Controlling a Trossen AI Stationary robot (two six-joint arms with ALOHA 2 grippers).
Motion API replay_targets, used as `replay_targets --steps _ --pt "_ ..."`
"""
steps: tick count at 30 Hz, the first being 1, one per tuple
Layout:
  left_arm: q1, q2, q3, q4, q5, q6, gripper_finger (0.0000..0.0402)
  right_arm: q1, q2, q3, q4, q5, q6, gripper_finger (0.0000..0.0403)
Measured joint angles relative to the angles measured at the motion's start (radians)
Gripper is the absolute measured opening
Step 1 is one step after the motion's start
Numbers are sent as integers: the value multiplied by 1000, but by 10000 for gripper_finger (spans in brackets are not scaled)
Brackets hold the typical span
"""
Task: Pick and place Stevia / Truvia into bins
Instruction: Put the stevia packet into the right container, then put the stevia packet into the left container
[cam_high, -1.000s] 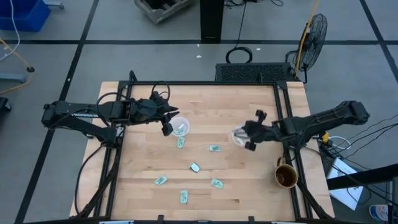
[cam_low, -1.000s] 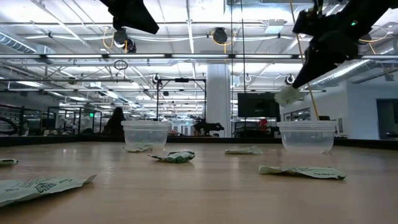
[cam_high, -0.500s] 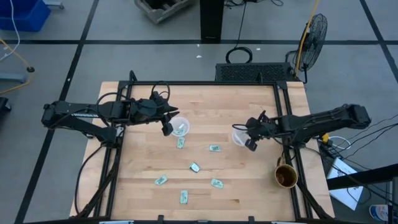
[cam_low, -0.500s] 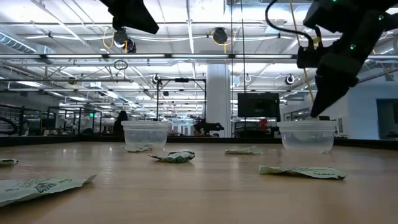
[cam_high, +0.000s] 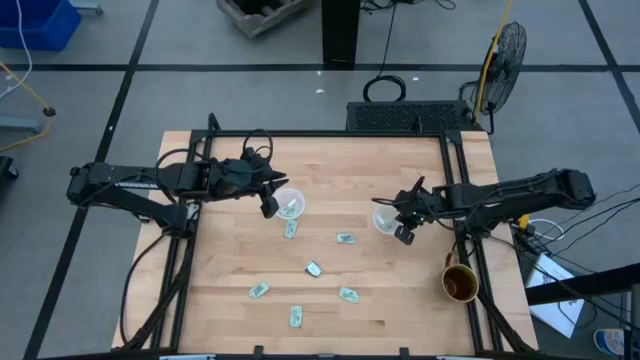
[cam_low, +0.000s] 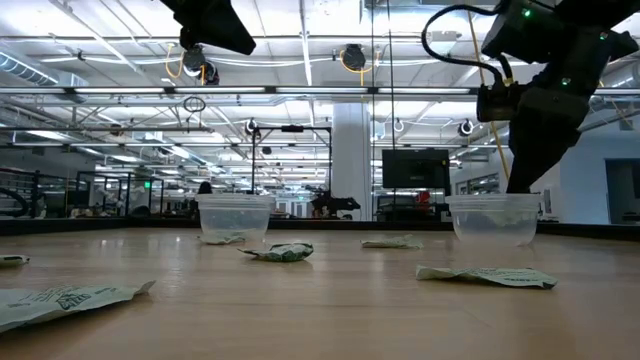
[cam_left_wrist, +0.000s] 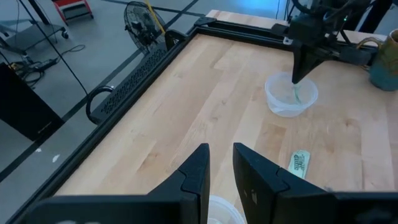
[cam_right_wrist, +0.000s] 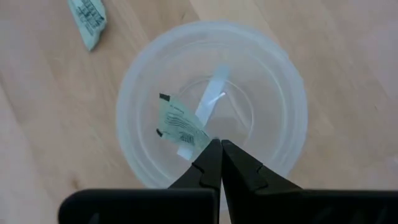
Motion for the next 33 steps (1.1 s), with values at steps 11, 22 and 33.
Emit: replay_targets --steps 11,22,33 --pt "0 0 0 0 0 0 76 -45 61 0 22 1 -65 20" --pt "0 0 0 0 0 0 76 -56 64 0 88 -1 -150 76" --pt "0 0 0 0 2 -130 76 -55 54 66 151 -54 -191 77"
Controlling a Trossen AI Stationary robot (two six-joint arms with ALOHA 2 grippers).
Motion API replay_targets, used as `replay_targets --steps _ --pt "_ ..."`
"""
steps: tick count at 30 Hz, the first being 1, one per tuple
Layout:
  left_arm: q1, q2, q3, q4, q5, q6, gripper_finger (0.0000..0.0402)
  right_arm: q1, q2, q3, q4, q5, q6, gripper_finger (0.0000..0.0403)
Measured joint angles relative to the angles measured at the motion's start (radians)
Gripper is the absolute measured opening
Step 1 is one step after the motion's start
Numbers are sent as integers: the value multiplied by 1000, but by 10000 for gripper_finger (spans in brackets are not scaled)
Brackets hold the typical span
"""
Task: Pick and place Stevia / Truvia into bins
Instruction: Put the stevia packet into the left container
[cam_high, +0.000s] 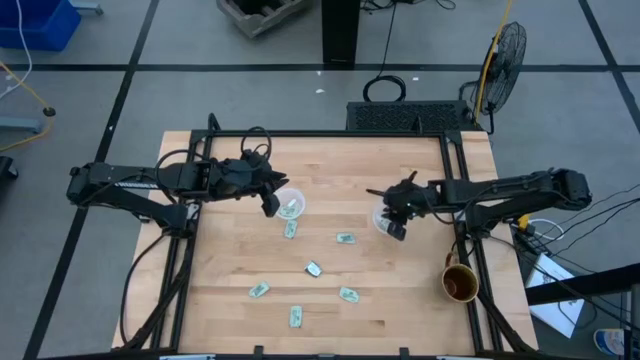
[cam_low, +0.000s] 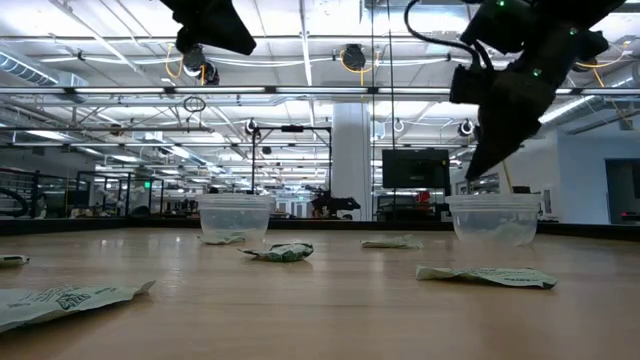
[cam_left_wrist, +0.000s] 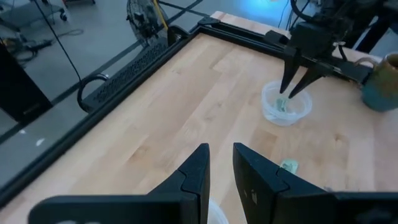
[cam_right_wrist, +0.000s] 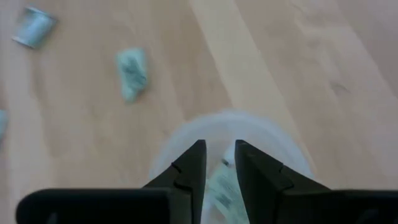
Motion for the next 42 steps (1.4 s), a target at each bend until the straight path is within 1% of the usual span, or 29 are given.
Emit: replay_targets --steps 3,5,10,12,14,18,21,25,30,32,35,38,42 --pt "0 0 0 -3 1 -14 76 0 -2 0 57 -53 0 76" --pt "0 0 0 -26 14 -25 76 5 1 0 87 -57 0 76" --pt "-6 24 -1 -169 157 -29 76 20 6 0 121 -49 3 80" --pt "-21 59 1 -205 201 -59 76 22 6 0 134 -48 9 79" --pt "-41 96 -3 -268 222 -90 76 21 6 0 163 -48 9 78" --pt "-86 190 0 -265 260 -141 76 20 6 0 234 -47 -33 75" --pt "-114 275 0 -244 268 -242 76 20 6 0 288 -47 -72 76" --pt "-131 372 0 -278 290 -458 76 20 6 0 322 -47 -113 75" --pt "-118 455 -1 -375 291 -682 76 20 6 0 331 -48 -122 75" --pt "-104 480 -1 -387 291 -762 76 20 6 0 329 -48 -121 75" --pt "-89 499 -1 -363 290 -801 76 20 6 0 325 -48 -120 75" --pt "-79 524 1 -295 292 -822 76 20 6 0 331 -48 -120 75" --pt "-73 562 1 -254 319 -835 76 20 6 0 331 -48 -120 75"
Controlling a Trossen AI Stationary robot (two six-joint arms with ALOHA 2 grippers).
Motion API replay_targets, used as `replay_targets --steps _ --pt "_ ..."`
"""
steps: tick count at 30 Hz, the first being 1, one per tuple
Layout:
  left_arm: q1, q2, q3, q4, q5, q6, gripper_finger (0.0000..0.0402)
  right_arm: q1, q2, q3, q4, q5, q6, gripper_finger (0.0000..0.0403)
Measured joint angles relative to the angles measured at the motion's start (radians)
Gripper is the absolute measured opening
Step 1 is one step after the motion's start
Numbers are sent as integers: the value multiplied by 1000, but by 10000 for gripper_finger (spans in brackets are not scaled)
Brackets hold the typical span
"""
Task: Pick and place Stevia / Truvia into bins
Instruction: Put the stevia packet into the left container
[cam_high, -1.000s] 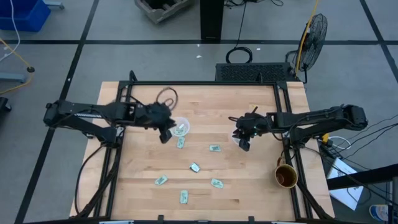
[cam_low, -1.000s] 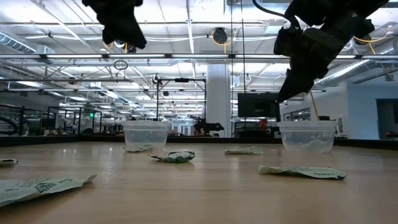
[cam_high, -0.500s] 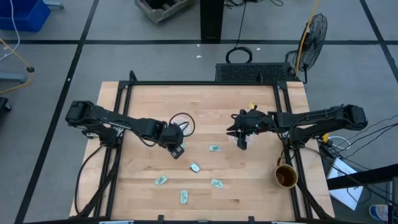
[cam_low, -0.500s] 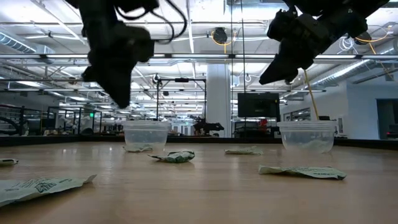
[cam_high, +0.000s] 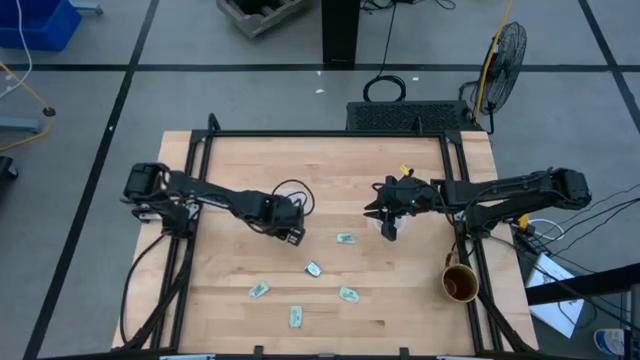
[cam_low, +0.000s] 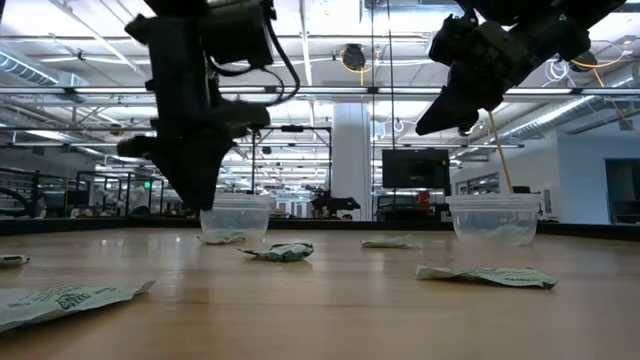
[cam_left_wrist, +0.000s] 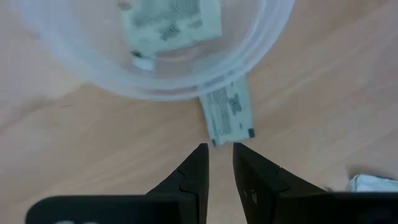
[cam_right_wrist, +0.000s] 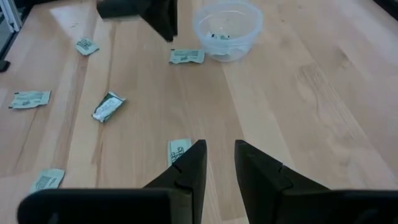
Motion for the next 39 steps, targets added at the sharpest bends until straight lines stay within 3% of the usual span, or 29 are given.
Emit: replay_targets --steps 16,39 --pt "3 103 3 53 44 26 76 0 0 -1 1 0 -1 75" --pt "5 46 -1 -6 49 23 76 0 0 -1 0 0 -3 75"
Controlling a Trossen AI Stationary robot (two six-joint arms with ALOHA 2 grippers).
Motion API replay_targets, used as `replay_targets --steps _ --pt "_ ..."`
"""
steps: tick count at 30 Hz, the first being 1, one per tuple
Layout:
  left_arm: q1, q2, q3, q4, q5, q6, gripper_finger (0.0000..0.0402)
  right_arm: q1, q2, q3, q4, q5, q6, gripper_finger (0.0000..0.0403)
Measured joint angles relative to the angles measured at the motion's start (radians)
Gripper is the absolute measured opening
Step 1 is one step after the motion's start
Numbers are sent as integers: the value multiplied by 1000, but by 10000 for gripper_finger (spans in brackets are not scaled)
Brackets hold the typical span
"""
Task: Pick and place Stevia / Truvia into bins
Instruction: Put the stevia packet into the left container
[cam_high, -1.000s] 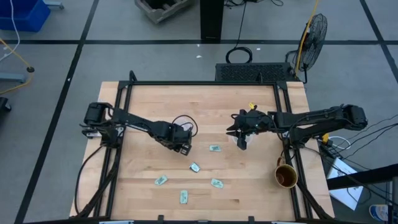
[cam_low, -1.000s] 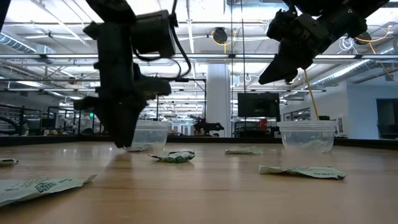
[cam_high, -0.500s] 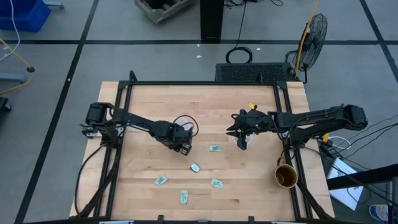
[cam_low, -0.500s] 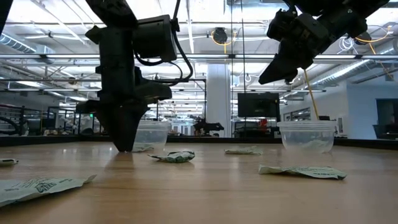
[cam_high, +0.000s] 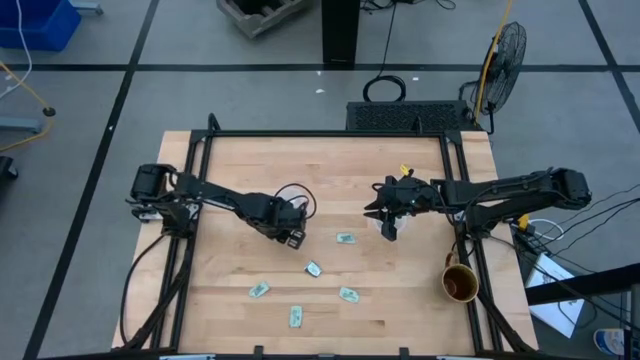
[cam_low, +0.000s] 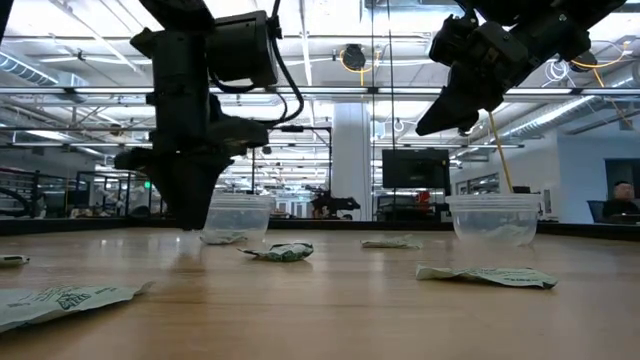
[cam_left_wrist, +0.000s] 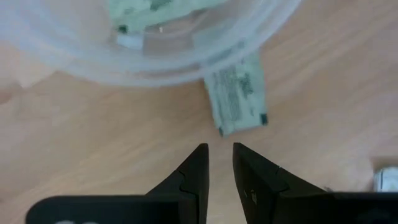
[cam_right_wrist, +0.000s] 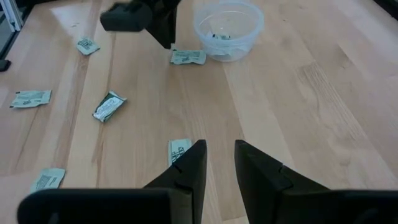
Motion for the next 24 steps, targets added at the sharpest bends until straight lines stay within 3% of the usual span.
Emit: replay_targets --steps 9,24 --pt "19 -3 -1 5 -55 0 76 0 0 0 0 0 0 75" --pt "22 -3 -1 31 -54 -20 76 0 0 0 0 0 0 75"
